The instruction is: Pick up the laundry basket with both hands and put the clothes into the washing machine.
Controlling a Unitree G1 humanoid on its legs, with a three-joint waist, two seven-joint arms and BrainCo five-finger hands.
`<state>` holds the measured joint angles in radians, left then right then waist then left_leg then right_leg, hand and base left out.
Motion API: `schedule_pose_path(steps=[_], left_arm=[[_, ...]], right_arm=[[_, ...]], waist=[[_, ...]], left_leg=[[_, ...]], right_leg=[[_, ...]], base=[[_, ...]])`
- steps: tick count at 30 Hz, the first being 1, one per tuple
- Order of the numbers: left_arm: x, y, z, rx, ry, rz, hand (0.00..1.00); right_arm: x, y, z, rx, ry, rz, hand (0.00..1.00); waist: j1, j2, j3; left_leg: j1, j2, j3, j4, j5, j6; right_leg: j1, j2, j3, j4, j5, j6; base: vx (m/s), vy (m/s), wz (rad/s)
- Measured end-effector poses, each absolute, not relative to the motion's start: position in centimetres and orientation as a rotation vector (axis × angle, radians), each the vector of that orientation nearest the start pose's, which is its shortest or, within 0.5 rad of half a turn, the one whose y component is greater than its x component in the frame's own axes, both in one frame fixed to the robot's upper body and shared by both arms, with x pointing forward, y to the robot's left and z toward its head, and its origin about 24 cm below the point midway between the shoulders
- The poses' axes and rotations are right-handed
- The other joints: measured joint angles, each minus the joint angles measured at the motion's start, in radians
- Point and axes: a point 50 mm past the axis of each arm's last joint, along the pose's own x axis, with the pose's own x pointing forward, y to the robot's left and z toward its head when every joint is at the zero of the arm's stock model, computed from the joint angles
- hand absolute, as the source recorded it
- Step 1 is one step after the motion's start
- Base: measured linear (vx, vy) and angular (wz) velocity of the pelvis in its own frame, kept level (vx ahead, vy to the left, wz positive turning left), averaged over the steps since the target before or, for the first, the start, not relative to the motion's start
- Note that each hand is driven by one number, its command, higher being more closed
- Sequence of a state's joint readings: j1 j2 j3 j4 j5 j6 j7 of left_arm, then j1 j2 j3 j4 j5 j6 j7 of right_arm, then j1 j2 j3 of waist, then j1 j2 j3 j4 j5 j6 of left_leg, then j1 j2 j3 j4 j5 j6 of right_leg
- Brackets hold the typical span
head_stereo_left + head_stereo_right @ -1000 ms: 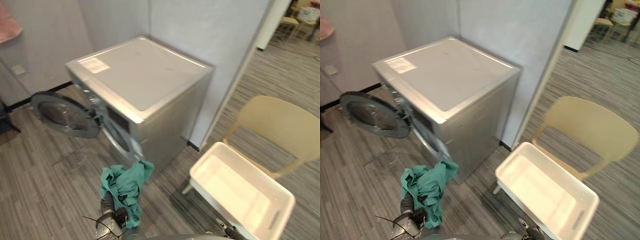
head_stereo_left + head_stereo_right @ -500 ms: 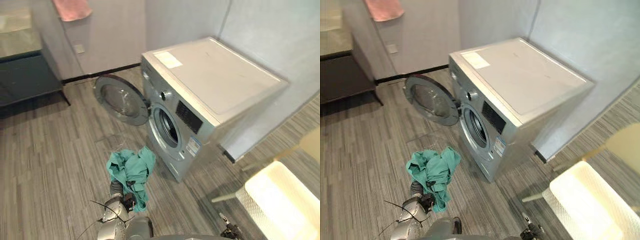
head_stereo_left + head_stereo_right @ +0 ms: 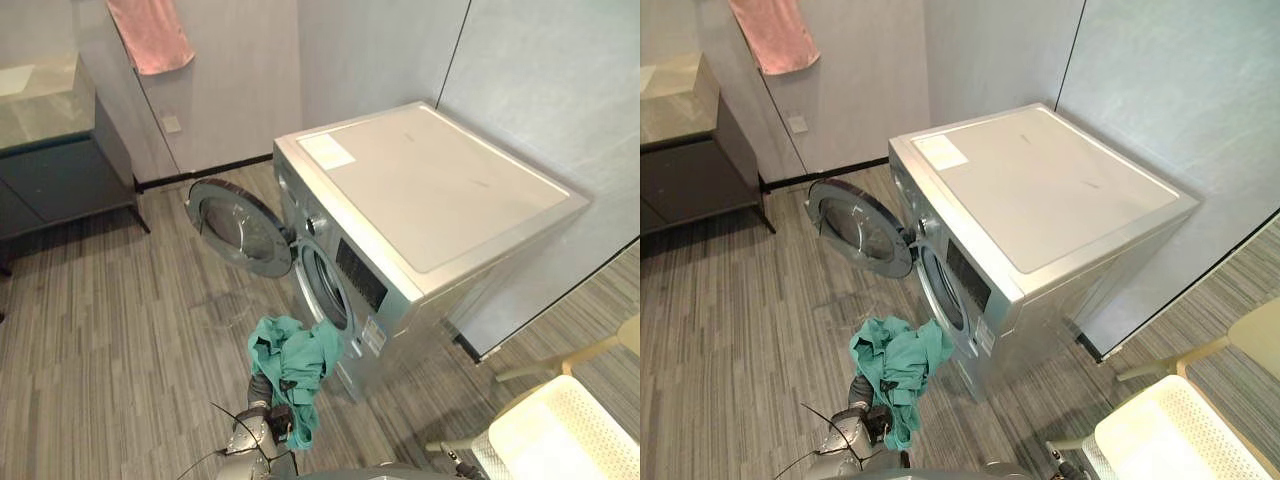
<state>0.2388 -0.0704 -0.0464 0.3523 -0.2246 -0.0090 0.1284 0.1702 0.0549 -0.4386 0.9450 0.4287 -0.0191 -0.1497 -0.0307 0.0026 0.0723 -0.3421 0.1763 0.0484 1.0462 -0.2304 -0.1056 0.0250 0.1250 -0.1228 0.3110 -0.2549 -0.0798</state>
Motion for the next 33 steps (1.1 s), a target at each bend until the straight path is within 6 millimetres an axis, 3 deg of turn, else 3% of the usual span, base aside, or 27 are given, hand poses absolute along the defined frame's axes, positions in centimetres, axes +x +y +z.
schedule_pose_path(steps=[2,4,6,8,11,12,13,14,15,16,17,18,19,20,21,23,24,25,26,27,29,30,31,32,33], left_arm=[[16.5,13.9,-8.3,-0.261,0.58,0.206,1.0],[16.6,14.1,-8.1,-0.263,0.565,0.214,1.0],[17.0,14.4,-7.6,-0.264,0.539,0.229,1.0],[16.8,14.6,-7.7,-0.264,0.542,0.242,1.0],[16.6,14.4,-7.8,-0.262,0.552,0.237,1.0],[16.5,14.3,-7.9,-0.259,0.557,0.233,1.0],[16.3,14.1,-8.0,-0.258,0.565,0.223,1.0],[16.2,14.0,-8.0,-0.254,0.566,0.213,1.0],[16.7,14.9,-7.9,-0.22,0.555,0.217,1.0],[16.8,15.2,-7.9,-0.192,0.551,0.21,1.0],[16.9,15.1,-7.8,-0.184,0.549,0.202,1.0],[16.9,14.9,-7.8,-0.152,0.546,0.181,1.0],[16.9,14.7,-7.7,-0.13,0.545,0.166,1.0],[16.9,14.7,-7.7,-0.12,0.542,0.161,1.0],[17.0,14.7,-7.6,-0.118,0.537,0.161,1.0],[17.6,14.6,-7.3,-0.11,0.514,0.156,1.0],[17.6,14.6,-7.3,-0.11,0.512,0.156,1.0],[17.7,14.6,-7.2,-0.112,0.509,0.154,1.0],[17.7,14.5,-7.3,-0.113,0.512,0.155,1.0],[17.5,14.3,-7.7,-0.12,0.529,0.154,1.0],[17.4,14.0,-8.5,-0.122,0.569,0.146,1.0],[17.5,13.4,-8.9,-0.13,0.599,0.134,1.0],[17.4,13.1,-9.0,-0.14,0.603,0.132,1.0],[17.0,13.0,-9.1,-0.134,0.61,0.131,1.0],[17.0,13.0,-9.1,-0.134,0.61,0.132,1.0]], right_arm=[[6.8,-20.0,-16.1,0.519,1.017,-0.78,0.0],[7.3,-19.8,-16.0,0.501,1.006,-0.751,0.0],[7.6,-19.4,-16.0,0.481,1.012,-0.716,0.0],[7.4,-19.2,-16.0,0.475,1.023,-0.716,0.0],[6.5,-20.2,-16.2,0.479,1.035,-0.776,0.0],[6.0,-20.9,-16.2,0.483,1.038,-0.815,0.0],[5.1,-21.6,-16.2,0.495,1.036,-0.869,0.0],[4.6,-21.8,-16.2,0.506,1.038,-0.898,0.0],[3.9,-20.5,-16.6,0.57,1.066,-0.936,0.0],[4.2,-19.7,-16.8,0.59,1.084,-0.917,0.0],[4.6,-19.7,-16.7,0.596,1.071,-0.913,0.0],[5.5,-19.9,-16.5,0.606,1.042,-0.91,0.0],[6.3,-20.1,-16.2,0.614,1.01,-0.903,0.0],[7.2,-20.1,-16.0,0.609,0.985,-0.881,0.0],[8.2,-20.1,-15.7,0.594,0.959,-0.848,0.0],[10.4,-19.2,-15.0,0.558,0.915,-0.747,0.0],[10.7,-19.0,-14.9,0.548,0.909,-0.725,0.0],[11.1,-18.7,-14.8,0.536,0.896,-0.701,0.0],[11.1,-18.7,-14.8,0.534,0.891,-0.693,0.0],[11.0,-18.9,-14.7,0.529,0.878,-0.69,0.0],[10.8,-18.9,-14.8,0.528,0.882,-0.691,0.0],[10.4,-18.9,-15.0,0.529,0.893,-0.703,0.0],[10.0,-19.0,-15.1,0.528,0.902,-0.714,0.0],[9.0,-19.1,-15.2,0.522,0.916,-0.731,0.0],[8.9,-19.1,-15.2,0.521,0.918,-0.732,0.0]], waist=[[0.012,0.002,0.008],[0.015,-0.002,0.009],[0.016,-0.02,0.009],[0.016,-0.043,0.003],[0.016,-0.03,-0.014],[0.02,-0.015,-0.023],[0.019,0.008,-0.039],[0.016,0.009,-0.048],[0.005,-0.063,-0.066],[0.007,-0.083,-0.074],[0.006,-0.082,-0.076],[0.01,-0.062,-0.068],[0.019,-0.05,-0.067],[0.021,-0.046,-0.066],[0.017,-0.041,-0.065],[0.013,-0.037,-0.064],[0.01,-0.037,-0.064],[-0.003,-0.038,-0.064],[-0.008,-0.038,-0.064],[-0.008,-0.038,-0.066],[-0.01,-0.044,-0.07],[-0.015,-0.018,-0.051],[-0.016,-0.012,-0.044],[-0.003,-0.016,-0.025],[0.001,-0.018,-0.022]], left_leg=[[-0.041,0.02,0.008,0.099,-0.004,0.007],[-0.063,0.06,0.013,0.026,-0.016,0.027],[-0.074,0.14,0.016,-0.162,-0.016,0.028],[-0.031,0.209,-0.031,-0.55,0.045,0.076],[-0.027,0.202,-0.153,-0.698,0.101,0.035],[-0.024,0.199,-0.145,-0.707,0.144,-0.012],[0.002,0.188,-0.11,-0.718,0.245,-0.017],[0.009,0.181,-0.09,-0.7,0.202,-0.109],[-0.008,0.095,-0.056,-0.632,0.166,-0.121],[-0.025,0.063,-0.017,-0.589,0.133,-0.084],[-0.026,0.06,0.0,-0.572,0.117,-0.068],[-0.009,0.059,0.054,-0.56,0.101,-0.04],[0.02,0.067,0.103,-0.565,0.086,-0.014],[0.058,0.068,0.16,-0.584,0.073,0.008],[0.099,0.068,0.218,-0.614,0.061,0.027],[0.204,0.067,0.362,-0.699,0.047,0.048],[0.218,0.066,0.384,-0.712,0.047,0.048],[0.242,0.064,0.427,-0.73,0.045,0.048],[0.251,0.062,0.45,-0.734,0.043,0.047],[0.264,0.056,0.485,-0.736,0.043,0.046],[0.266,0.042,0.501,-0.735,0.044,0.044],[0.268,0.058,0.499,-0.72,0.049,0.039],[0.267,0.078,0.494,-0.694,0.05,0.037],[0.244,0.142,0.45,-0.507,0.052,0.041],[0.236,0.157,0.438,-0.466,0.057,0.049]], right_leg=[[0.039,-0.008,0.04,-0.019,-0.001,0.0],[0.062,-0.029,0.058,-0.05,-0.002,0.008],[0.063,-0.058,0.074,-0.053,-0.014,0.031],[0.063,-0.11,0.1,-0.034,-0.044,0.082],[0.065,-0.171,0.119,-0.022,-0.088,0.156],[0.085,-0.202,0.126,-0.035,-0.105,0.191],[0.115,-0.231,0.126,-0.053,-0.115,0.233],[0.123,-0.252,0.125,-0.054,-0.121,0.251],[0.123,-0.346,0.135,-0.04,-0.115,0.288],[0.096,-0.39,0.16,-0.027,-0.034,0.324],[0.084,-0.396,0.173,-0.017,0.023,0.31],[0.044,-0.41,0.194,0.018,0.127,0.258],[0.003,-0.422,0.191,0.052,0.198,0.182],[-0.026,-0.438,0.163,0.082,0.243,0.131],[-0.06,-0.446,0.117,0.133,0.231,0.123],[-0.174,-0.408,-0.033,0.311,0.11,0.133],[-0.185,-0.391,-0.075,0.332,0.083,0.145],[-0.192,-0.342,-0.141,0.338,0.041,0.168],[-0.191,-0.318,-0.168,0.322,0.029,0.169],[-0.177,-0.282,-0.201,0.234,-0.007,0.138],[-0.105,-0.251,-0.172,0.057,-0.037,0.108],[-0.078,-0.225,-0.159,-0.005,-0.021,0.108],[-0.065,-0.216,-0.156,-0.019,-0.018,0.108],[-0.008,-0.186,-0.134,-0.044,-0.014,0.099],[0.0,-0.179,-0.125,-0.045,-0.018,0.095]], base=[[0.22,0.056,-0.41],[0.18,0.127,-0.37],[0.19,0.168,-0.22],[0.23,0.227,-0.14],[0.29,0.376,-0.09],[0.38,0.583,-0.16],[0.39,0.628,-0.09],[0.38,0.69,0.2],[0.41,0.775,0.13],[0.38,0.758,0.03],[0.35,0.743,-0.45],[0.24,0.618,-0.73],[0.21,0.604,-1.06],[0.14,0.541,-1.17],[0.07,0.447,-1.29],[0.01,0.356,-1.52],[-0.03,0.196,-1.31],[-0.02,0.105,-0.79],[-0.02,0.07,-0.97],[0.01,0.007,-0.8],[0.04,-0.045,-0.78],[0.04,-0.077,-0.5],[0.05,-0.136,-0.44],[0.04,-0.11,-0.38],[0.01,-0.165,-0.69]])
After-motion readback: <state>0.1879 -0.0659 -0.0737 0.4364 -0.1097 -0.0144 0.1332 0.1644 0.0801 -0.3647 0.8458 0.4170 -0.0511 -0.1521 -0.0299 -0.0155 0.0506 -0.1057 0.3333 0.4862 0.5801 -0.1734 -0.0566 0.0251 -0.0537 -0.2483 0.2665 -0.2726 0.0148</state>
